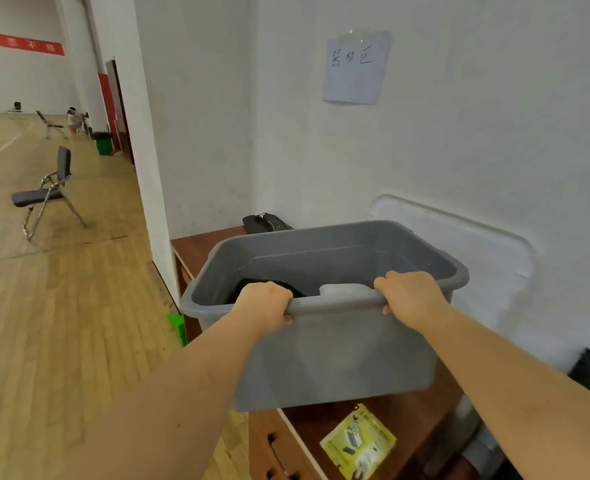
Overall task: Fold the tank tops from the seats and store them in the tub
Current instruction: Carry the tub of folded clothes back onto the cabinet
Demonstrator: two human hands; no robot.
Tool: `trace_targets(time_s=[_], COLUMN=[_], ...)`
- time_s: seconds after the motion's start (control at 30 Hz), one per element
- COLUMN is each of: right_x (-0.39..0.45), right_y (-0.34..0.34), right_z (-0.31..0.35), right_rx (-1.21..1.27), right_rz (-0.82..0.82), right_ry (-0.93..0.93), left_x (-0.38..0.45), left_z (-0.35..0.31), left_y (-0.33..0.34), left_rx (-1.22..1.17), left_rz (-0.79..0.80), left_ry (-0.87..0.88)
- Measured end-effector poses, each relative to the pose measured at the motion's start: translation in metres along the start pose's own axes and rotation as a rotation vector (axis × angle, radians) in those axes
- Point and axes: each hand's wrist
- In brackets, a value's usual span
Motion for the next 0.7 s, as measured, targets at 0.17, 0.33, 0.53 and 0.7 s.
trace_targets(time_s=[0.17,0.33,0.53,0.7], right_x=[-0.003,-0.014,-0.020,-0.012], right_y=[0.027,0.044,0.047,0.038], right_z=[-0.012,-0.001,0.045,0.091], right_rx=[-0.016,-0.007,0.009,-0.001], right_rz=[0.102,0.169,0.285,0.321], right_ry=[0.118,0.297,0.479,0.588], left_x=[0.043,0.080,0.109,0.119], left_z=[-0.003,0.011,0.048,0.085], left_y=[0.010,0.018,0.036,0.045], left_rx=[0.065,0.104,0.139,0.186], left_rz=[0.012,-0.014,-0.004,-0.020], left_ry=[0.148,0.301,0.496,0.592])
Point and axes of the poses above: each hand's wrist, its own x-axis towards the middle knuckle, its own y-axis out of the palm, z = x × y, and after that the axes turned 15 degrees about y, right-handed
